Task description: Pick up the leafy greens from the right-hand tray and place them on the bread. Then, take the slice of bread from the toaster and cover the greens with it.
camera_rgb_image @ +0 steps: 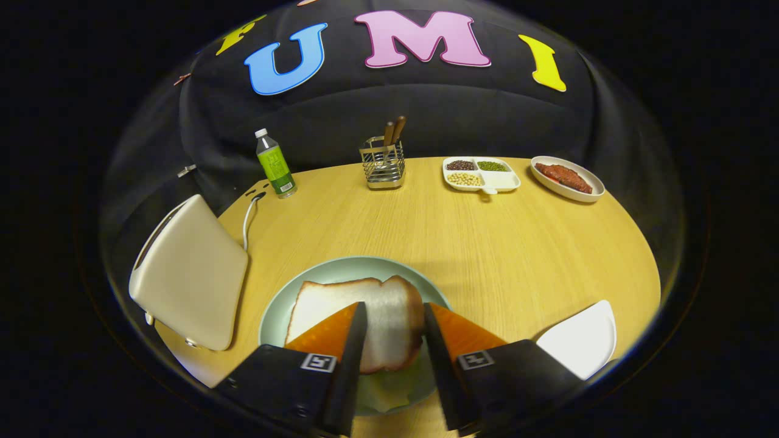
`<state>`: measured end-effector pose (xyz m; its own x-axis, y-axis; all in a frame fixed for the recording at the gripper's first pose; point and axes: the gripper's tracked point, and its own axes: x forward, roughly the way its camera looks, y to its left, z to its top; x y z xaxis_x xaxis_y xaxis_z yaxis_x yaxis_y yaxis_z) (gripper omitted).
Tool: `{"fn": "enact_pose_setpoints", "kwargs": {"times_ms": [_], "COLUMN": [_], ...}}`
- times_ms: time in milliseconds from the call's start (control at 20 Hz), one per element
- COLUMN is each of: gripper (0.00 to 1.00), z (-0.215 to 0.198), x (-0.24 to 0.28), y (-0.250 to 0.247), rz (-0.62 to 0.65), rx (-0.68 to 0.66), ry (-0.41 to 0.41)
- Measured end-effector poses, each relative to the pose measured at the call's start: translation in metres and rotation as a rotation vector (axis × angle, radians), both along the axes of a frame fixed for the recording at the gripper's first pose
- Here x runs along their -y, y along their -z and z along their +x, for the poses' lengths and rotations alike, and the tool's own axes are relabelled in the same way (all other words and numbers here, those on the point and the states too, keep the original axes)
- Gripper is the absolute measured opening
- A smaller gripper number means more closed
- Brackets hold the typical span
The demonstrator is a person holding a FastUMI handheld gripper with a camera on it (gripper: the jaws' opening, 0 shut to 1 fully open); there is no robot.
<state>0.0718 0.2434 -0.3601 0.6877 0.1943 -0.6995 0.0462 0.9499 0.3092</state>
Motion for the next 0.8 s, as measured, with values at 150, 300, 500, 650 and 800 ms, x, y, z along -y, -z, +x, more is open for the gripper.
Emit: {"fn": "enact_pose_setpoints", "kwargs": {"times_ms": [150,300,500,650,800], "gripper": [0.88,0.99,0.99,0.99,0.99], "z": [-0.003,-0.005,-0.002,0.001,0.004], "x": [0.007,0.018,0.031,0.043,0.061], "y": [-0.001,-0.004,-0.023,-0.051,-0.090], "rz": [-0.049,-0.096,-0.110,-0.092,-0.095], "rx": [0.012,0.030,0.084,0.141,0.223], "ry": [-0.014,-0.013,0.006,0.021,0.025]}}
